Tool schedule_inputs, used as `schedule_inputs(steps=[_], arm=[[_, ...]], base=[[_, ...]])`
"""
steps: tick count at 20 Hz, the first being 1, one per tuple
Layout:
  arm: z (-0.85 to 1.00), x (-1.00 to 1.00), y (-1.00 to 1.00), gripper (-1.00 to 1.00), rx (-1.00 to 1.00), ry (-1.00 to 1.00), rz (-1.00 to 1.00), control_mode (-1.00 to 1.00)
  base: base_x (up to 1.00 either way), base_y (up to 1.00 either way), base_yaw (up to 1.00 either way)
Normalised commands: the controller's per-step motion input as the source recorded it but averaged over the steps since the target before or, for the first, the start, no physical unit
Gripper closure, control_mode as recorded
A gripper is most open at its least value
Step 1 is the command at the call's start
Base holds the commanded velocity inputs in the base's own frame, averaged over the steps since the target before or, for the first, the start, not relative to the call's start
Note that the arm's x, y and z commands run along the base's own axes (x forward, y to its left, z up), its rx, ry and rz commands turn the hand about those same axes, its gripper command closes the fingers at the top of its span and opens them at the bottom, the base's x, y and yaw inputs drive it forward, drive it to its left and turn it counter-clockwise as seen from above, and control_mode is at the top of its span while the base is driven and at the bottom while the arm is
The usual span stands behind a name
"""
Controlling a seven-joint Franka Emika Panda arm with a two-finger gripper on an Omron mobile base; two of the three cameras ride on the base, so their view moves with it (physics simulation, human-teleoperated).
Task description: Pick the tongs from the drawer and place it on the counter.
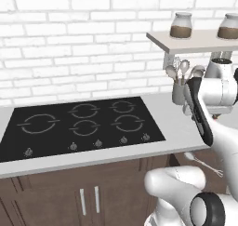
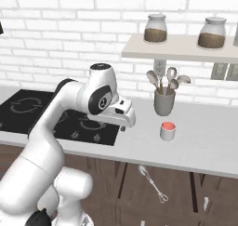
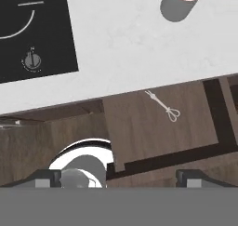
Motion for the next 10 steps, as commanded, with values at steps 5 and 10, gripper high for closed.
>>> schedule_inputs(steps=[5, 10], arm=[[-0.78, -0.24, -1.00, -1.00, 0.00, 0.00, -0.11, -1.00], [-0.81, -0.60, -0.61, -1.00, 0.04, -0.12, -0.10, -1.00]], base=[[0.00, 0.00, 0.00], [0.00, 0.00, 0.00]])
